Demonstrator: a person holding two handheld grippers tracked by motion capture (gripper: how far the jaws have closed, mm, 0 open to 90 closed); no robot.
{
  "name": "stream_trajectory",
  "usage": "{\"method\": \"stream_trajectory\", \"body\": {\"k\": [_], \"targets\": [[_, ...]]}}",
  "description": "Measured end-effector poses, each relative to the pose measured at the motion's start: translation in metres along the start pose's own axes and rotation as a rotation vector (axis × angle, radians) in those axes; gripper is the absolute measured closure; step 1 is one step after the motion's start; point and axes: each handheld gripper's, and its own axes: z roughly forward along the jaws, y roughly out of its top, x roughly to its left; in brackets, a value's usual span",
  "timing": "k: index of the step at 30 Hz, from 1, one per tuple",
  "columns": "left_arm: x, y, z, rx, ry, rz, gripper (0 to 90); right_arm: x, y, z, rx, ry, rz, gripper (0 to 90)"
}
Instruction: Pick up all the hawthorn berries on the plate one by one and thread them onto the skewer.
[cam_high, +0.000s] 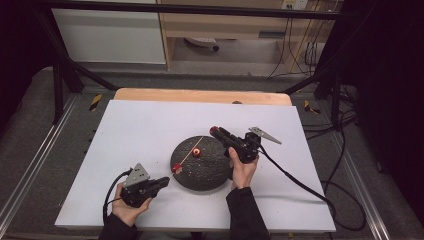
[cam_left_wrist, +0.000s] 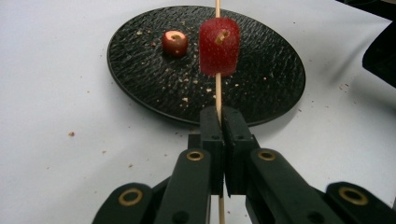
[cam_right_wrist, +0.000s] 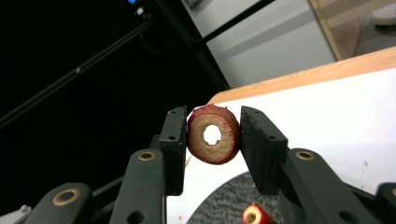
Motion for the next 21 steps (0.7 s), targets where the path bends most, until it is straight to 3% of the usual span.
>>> {"method": "stream_trajectory", "body": {"k": [9, 21], "targets": [[-0.006, 0.006, 0.006, -0.011, -0.005, 0.006, 87.9, -0.001, 0.001, 0.002, -0.071, 0.002, 0.008, 63.1], [-0.013, 0.015, 0.012, -0.038, -0.011, 0.007, 87.9, -0.001, 0.002, 0.002, -0.107, 0.01, 0.036, 63.1]]}}
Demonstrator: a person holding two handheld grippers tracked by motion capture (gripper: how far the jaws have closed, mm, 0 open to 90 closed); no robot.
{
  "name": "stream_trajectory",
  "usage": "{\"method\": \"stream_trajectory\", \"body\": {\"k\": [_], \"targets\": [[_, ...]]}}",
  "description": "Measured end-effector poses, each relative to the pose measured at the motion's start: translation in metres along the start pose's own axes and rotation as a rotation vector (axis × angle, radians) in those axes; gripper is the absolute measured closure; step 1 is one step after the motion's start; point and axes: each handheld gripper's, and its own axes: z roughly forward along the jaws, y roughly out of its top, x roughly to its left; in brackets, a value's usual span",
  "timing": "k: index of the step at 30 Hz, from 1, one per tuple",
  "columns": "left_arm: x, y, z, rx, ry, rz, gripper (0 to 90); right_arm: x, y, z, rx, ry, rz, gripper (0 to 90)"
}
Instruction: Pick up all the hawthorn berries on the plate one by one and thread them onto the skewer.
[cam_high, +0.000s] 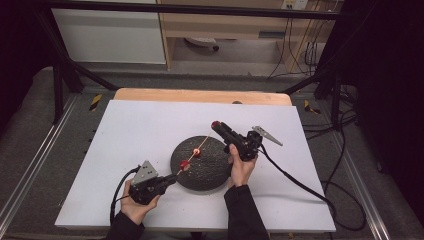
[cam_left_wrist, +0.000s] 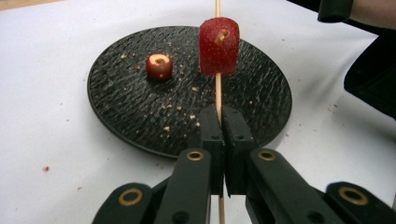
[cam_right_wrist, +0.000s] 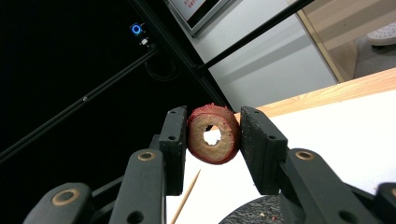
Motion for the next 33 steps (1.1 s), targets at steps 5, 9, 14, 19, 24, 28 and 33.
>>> {"method": "stream_trajectory", "body": {"k": [5, 9, 14, 19, 24, 28, 33], "targets": [[-0.003, 0.003, 0.003, -0.003, -0.002, -0.001, 87.9, 0.001, -0.001, 0.0, -0.016, -0.003, 0.001, 63.1], [-0.004, 0.004, 0.005, -0.008, -0.003, -0.004, 87.9, 0.001, -0.002, 0.0, -0.02, -0.001, 0.005, 63.1], [-0.005, 0.005, 0.006, -0.021, 0.0, -0.015, 87.9, 0.002, -0.004, 0.0, -0.028, 0.005, 0.01, 63.0], [-0.008, 0.008, 0.01, -0.035, -0.003, -0.032, 87.9, 0.002, -0.005, 0.0, -0.039, 0.014, 0.024, 63.0], [-0.013, 0.011, 0.015, -0.064, 0.006, -0.043, 87.9, 0.003, -0.005, -0.001, -0.051, 0.026, 0.044, 63.1], [-0.017, 0.013, 0.02, -0.087, 0.015, -0.052, 87.9, 0.004, -0.006, -0.001, -0.052, 0.032, 0.059, 63.1], [-0.019, 0.019, 0.024, -0.1, 0.017, -0.065, 87.9, 0.005, -0.008, -0.001, -0.047, 0.039, 0.059, 63.2]]}}
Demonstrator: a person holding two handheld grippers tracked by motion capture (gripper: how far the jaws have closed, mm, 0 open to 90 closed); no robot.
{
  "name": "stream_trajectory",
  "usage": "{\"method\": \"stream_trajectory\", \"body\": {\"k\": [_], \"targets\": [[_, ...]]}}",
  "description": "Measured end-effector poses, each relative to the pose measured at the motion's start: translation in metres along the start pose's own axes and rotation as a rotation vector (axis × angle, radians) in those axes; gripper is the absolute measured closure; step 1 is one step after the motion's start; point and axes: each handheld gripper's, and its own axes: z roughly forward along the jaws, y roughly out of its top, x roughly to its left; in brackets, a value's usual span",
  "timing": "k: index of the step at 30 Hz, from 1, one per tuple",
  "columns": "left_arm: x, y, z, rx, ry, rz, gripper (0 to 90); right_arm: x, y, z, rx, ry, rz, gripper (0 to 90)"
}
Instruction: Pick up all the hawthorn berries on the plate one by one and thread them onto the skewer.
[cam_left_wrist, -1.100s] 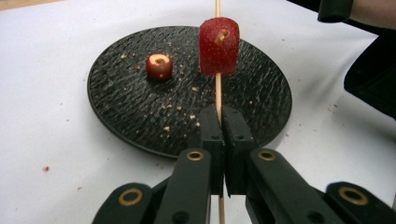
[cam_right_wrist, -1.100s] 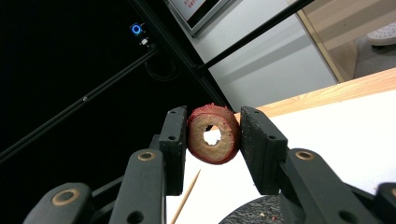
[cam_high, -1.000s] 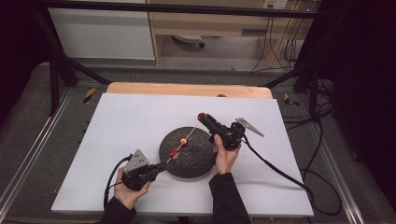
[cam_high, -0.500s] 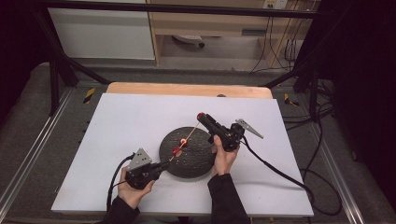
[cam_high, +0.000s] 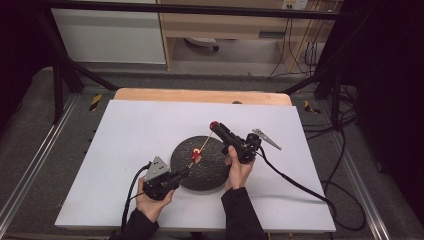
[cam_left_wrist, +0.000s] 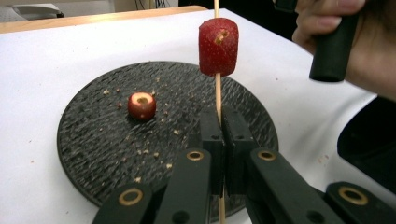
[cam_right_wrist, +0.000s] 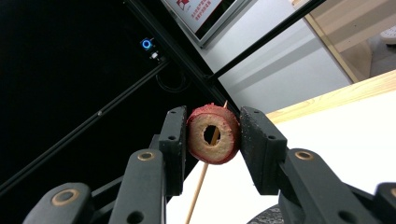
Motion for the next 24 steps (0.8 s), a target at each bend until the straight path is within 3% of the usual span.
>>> {"method": "stream_trajectory", "body": {"k": [9, 24], "targets": [[0.0, 0.013, 0.01, -0.001, -0.002, -0.01, 88.0, 0.002, -0.003, -0.001, 0.02, 0.006, -0.002, 63.2], [0.003, 0.023, 0.023, 0.015, -0.01, -0.011, 88.0, 0.005, -0.016, -0.005, 0.076, 0.007, -0.053, 63.3]]}}
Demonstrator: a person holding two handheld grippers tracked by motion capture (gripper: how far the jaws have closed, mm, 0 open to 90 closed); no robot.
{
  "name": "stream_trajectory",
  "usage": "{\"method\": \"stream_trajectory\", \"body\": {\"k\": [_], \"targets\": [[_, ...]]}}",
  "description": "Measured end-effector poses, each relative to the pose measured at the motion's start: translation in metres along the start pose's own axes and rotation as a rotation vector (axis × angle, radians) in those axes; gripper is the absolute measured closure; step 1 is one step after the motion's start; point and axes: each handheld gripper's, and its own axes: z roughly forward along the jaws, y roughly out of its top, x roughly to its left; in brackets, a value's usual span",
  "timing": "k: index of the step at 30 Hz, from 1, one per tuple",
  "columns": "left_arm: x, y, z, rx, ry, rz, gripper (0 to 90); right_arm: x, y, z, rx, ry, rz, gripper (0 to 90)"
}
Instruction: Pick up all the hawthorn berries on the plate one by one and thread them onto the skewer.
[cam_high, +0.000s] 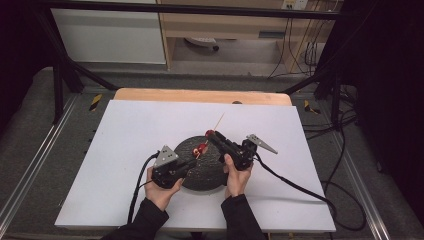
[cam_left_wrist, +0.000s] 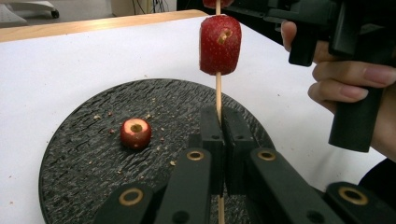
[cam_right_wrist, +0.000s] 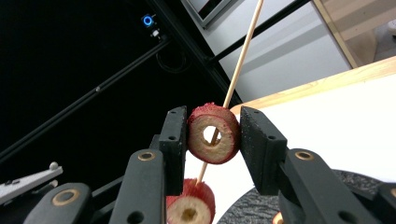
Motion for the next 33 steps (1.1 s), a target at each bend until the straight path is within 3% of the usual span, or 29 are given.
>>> {"method": "stream_trajectory", "body": {"k": [14, 17, 22, 26, 33], "targets": [[0.002, 0.0, 0.001, 0.004, -0.013, -0.002, 88.1, 0.001, -0.005, -0.001, 0.034, 0.001, -0.015, 63.0], [0.002, 0.0, -0.001, 0.003, -0.019, 0.004, 88.0, 0.001, -0.001, -0.002, 0.058, 0.007, -0.031, 61.8], [0.009, -0.003, -0.007, 0.016, -0.004, 0.009, 88.0, 0.001, 0.01, -0.009, 0.087, -0.017, -0.096, 50.5], [0.016, -0.007, -0.014, 0.03, 0.012, 0.021, 88.0, -0.002, 0.018, -0.015, 0.149, -0.049, -0.139, 40.1], [0.027, -0.016, -0.029, 0.064, 0.024, 0.034, 88.0, -0.011, 0.023, -0.021, 0.329, -0.12, -0.249, 18.7]]}}
